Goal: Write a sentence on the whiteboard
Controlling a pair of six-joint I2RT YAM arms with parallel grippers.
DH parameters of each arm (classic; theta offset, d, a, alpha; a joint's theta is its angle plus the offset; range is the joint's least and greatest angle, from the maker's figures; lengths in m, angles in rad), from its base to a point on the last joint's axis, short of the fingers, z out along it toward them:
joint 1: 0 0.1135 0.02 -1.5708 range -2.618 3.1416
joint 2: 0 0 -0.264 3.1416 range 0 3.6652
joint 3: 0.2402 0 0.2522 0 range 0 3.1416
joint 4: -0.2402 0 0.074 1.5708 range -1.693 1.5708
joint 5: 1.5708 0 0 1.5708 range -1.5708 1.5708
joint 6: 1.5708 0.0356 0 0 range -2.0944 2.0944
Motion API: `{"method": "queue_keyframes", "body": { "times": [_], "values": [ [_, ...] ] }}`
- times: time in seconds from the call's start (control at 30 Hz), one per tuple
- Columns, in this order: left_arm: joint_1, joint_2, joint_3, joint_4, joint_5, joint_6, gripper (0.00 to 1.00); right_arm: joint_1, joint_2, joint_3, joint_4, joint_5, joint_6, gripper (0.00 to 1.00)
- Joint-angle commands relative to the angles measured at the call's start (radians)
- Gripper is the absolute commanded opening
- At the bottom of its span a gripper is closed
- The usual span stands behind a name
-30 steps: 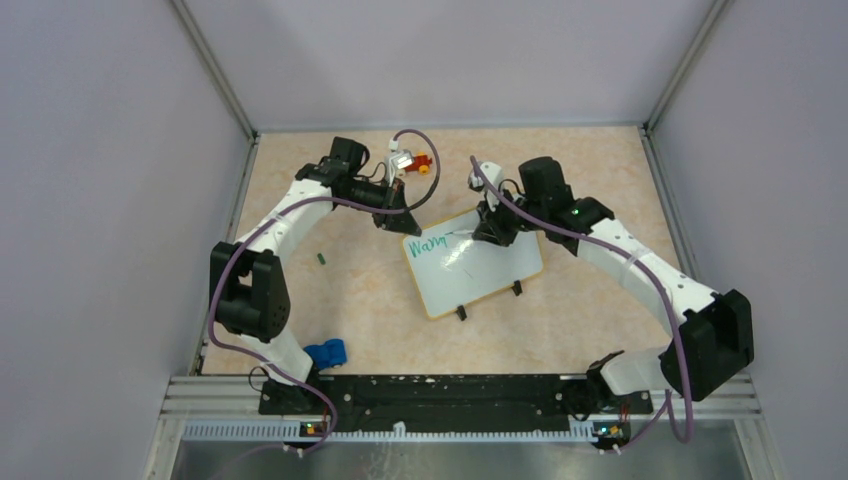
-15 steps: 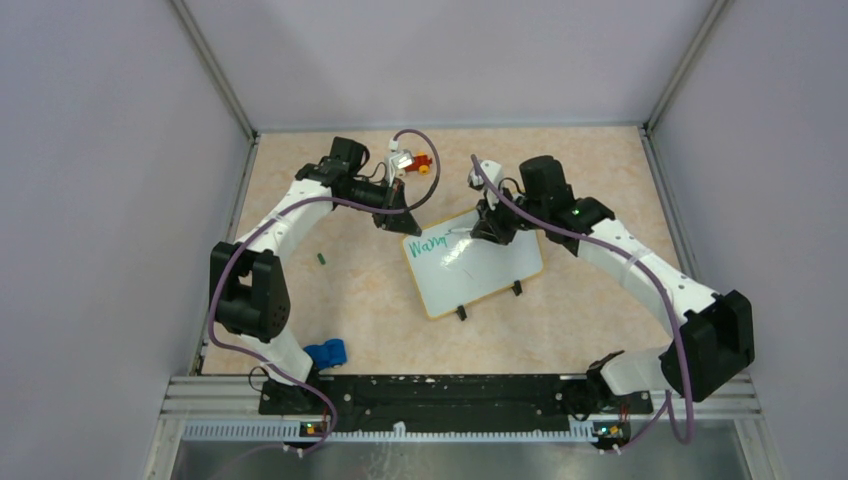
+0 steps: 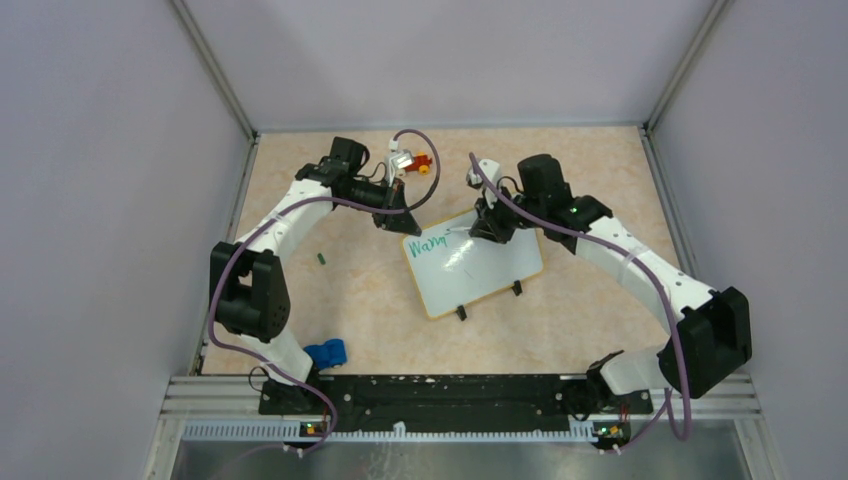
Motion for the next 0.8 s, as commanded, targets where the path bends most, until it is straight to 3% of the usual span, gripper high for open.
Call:
{"method": "queue_keyframes", "body": {
  "times": [0.0, 0.77],
  "values": [
    [-0.01, -0.027, -0.009, -0.019, 0.009, 0.019, 0.0, 0.005, -0.019, -0.012, 0.015, 0.002, -0.014, 0.0],
    [-0.011, -0.03, -0.011, -0.02, 0.011, 0.021, 0.0, -0.001, -0.058, 0.004, -0.056, 0.038, -0.061, 0.0]
  ]
}}
